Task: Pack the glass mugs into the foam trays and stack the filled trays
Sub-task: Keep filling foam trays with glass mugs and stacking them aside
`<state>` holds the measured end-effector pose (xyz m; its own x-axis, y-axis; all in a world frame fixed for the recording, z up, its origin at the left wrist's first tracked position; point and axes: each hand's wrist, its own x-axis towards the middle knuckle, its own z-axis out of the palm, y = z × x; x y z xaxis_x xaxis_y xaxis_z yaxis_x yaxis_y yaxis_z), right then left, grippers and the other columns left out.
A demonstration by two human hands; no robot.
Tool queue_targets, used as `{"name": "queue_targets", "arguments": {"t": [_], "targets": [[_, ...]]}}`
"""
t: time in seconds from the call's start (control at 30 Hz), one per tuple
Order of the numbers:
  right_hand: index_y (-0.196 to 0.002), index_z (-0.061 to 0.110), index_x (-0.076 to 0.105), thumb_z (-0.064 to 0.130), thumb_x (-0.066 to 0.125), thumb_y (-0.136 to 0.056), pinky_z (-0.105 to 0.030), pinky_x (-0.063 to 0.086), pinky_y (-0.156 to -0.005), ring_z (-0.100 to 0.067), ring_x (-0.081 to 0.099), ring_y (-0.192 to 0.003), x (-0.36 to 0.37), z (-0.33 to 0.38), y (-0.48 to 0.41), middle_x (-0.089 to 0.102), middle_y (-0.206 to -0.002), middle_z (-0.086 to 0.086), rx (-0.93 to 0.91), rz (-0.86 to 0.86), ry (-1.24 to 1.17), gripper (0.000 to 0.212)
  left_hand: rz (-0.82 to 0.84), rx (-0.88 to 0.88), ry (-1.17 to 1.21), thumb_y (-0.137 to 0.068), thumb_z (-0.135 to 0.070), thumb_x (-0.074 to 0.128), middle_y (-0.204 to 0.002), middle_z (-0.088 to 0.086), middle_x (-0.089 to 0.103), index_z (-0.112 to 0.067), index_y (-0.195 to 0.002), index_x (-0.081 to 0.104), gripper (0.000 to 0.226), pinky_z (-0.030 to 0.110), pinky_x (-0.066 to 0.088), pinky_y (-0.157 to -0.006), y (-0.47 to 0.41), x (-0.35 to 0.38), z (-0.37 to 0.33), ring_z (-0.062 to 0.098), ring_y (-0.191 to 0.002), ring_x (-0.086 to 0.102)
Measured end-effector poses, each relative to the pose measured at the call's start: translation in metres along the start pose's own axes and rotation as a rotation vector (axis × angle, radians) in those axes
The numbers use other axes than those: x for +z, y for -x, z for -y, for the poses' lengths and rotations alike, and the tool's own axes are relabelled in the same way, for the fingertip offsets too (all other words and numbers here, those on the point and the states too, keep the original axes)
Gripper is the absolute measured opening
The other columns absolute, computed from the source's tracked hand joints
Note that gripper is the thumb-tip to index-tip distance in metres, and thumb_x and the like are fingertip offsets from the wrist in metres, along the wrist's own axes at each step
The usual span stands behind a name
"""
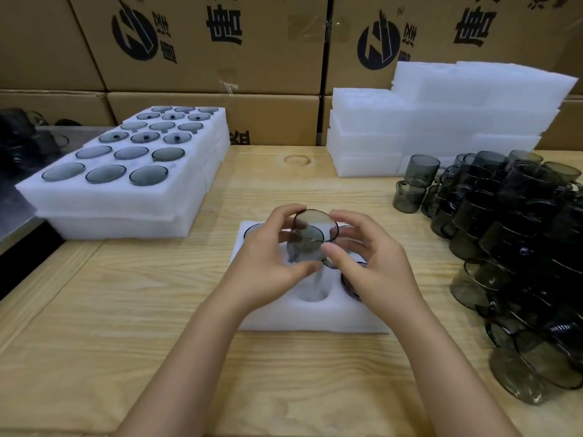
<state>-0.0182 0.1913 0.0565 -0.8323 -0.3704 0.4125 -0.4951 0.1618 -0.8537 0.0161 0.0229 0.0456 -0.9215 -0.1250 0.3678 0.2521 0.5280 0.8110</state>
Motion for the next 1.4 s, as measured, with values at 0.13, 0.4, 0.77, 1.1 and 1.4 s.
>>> {"name": "queue_targets", "arguments": {"t": [0.13,0.4,0.77,1.1,1.4], "targets": [[-0.105,0.051,0.055,0.013,0.069,-0.082,-0.012,0.046,-0.070,-0.002,0.060,-0.081,-0.001,-0.002,0.004,0.063,-0.102,0.024,0.013,-0.019,0.050,0.046,-0.045,-0.035,-0.007,-0.060,-0.031,0.089,-0.104,-0.021,0.059,-0.051,-0.108,0.040,0.071,0.008,0.045,-0.079,-0.001,0.000,-0.002,-0.008,-0.095,0.059],[-0.092,0.044,0.066,-0.005,0.056,-0.087,-0.013,0.051,-0.066,-0.003,0.067,-0.080,0.008,-0.004,0.004,0.071,-0.094,0.018,0.048,-0.125,-0.140,0.050,0.285,-0.120,0.352,-0.069,-0.029,0.078,-0.125,-0.004,0.063,-0.030,-0.138,0.040,0.079,0.031,0.049,-0.097,0.003,-0.016,-0.007,0.011,-0.118,0.059],[-0.128,0.032,0.052,0.060,0.063,-0.073,-0.014,0.043,-0.086,0.005,0.050,-0.110,0.024,0.007,0.015,0.051,-0.121,0.027,0.101,-0.071,0.109,0.063,0.067,0.011,0.198,-0.056,-0.023,0.085,-0.101,-0.007,0.068,-0.028,-0.112,0.053,0.064,0.022,0.051,-0.086,0.005,-0.009,-0.003,0.010,-0.097,0.066],[-0.088,0.063,0.048,0.055,0.076,-0.057,0.004,0.031,-0.073,0.021,0.046,-0.095,0.012,0.008,0.015,0.056,-0.088,0.040,0.079,0.073,0.226,0.042,0.308,-0.003,0.028,-0.060,-0.035,0.082,-0.111,-0.024,0.062,-0.038,-0.125,0.048,0.073,0.013,0.044,-0.092,0.013,-0.015,-0.009,0.001,-0.108,0.058],[-0.110,0.055,0.048,0.057,0.074,-0.058,0.006,0.024,-0.082,0.012,0.039,-0.111,-0.004,0.002,0.010,0.051,-0.114,0.034,0.072,0.216,0.329,0.058,0.320,-0.077,-0.042,-0.060,-0.032,0.090,-0.112,-0.033,0.062,-0.040,-0.112,0.056,0.063,0.015,0.039,-0.093,0.010,-0.018,-0.005,-0.015,-0.115,0.049]]}}
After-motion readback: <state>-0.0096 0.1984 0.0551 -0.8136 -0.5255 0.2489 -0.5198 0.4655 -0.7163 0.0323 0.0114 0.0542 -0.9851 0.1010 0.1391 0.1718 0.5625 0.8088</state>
